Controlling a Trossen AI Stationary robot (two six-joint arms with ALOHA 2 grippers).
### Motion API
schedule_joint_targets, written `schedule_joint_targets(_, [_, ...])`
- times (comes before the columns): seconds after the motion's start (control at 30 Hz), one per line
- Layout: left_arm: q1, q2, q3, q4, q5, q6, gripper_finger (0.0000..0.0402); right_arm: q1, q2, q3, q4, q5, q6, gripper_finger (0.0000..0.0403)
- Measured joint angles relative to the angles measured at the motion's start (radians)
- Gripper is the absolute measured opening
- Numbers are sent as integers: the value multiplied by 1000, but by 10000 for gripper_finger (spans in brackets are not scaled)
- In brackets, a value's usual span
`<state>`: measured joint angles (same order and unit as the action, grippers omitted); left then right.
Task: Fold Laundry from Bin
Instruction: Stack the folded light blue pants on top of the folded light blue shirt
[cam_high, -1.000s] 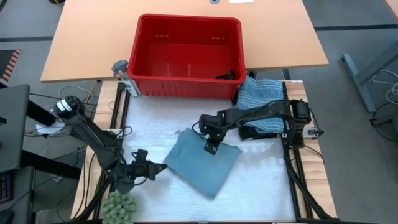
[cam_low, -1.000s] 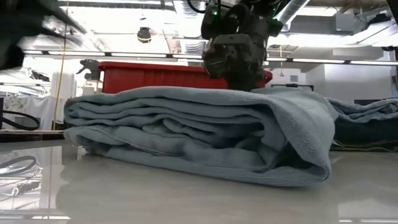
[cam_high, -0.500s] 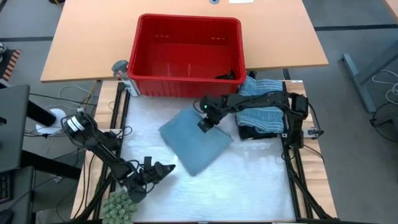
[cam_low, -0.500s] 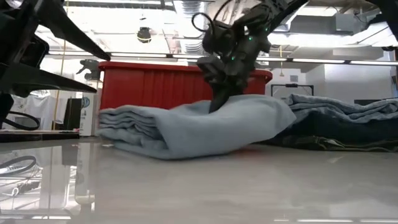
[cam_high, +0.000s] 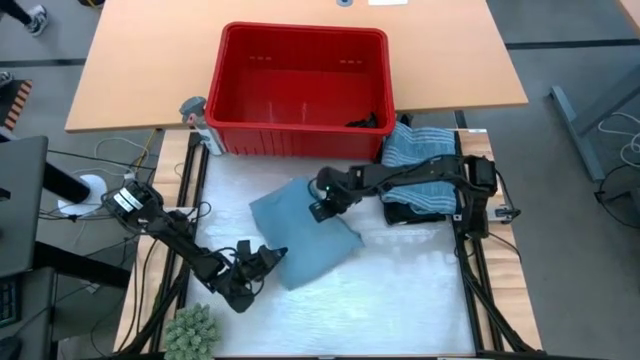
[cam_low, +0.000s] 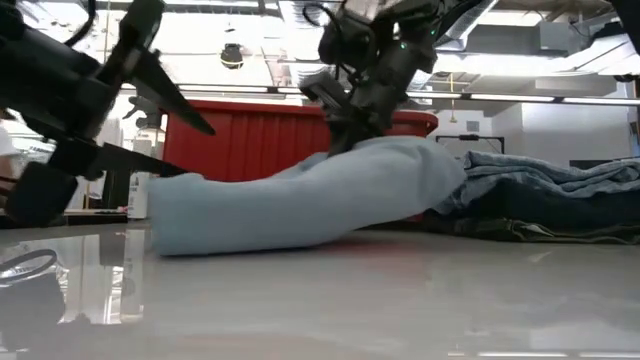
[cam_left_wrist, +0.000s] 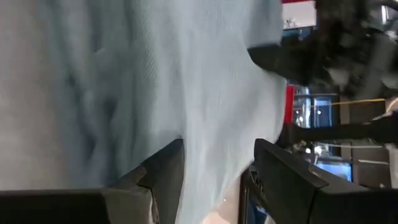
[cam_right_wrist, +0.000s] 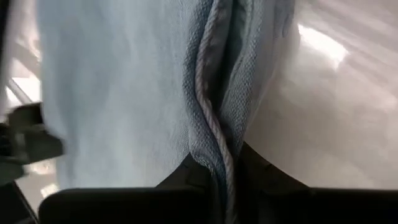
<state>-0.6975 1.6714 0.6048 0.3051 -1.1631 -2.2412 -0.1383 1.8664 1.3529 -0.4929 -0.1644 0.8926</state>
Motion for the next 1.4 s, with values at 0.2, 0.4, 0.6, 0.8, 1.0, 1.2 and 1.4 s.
schedule_joint_targets(0.2, [19, 0, 0, -1, 36, -19, 183, 69, 0, 0, 68, 105, 53, 62])
schedule_joint_targets(0.4, [9, 0, 0, 2, 96, -62, 183, 96, 23, -2, 64, 170, 35, 62])
schedule_joint_targets(0.6, [2, -1, 0, 1, 229, -102, 183, 162, 96, -1, 120, 221, 77, 62])
schedule_joint_targets(0.8, [3, -2, 1, 2, 266, -104, 183, 213, 155, 0, 191, 224, 96, 62])
schedule_joint_targets(1.0, [4, -2, 1, -37, 269, -123, 183, 220, 181, 2, 205, 213, -11, 62])
schedule_joint_targets(1.2, [6, -2, 1, -62, 265, -124, 183, 206, 122, 0, 76, 221, -131, 166])
schedule_joint_targets(1.4, [6, -2, 1, -85, 265, -139, 183, 172, 69, 0, -61, 228, -166, 324])
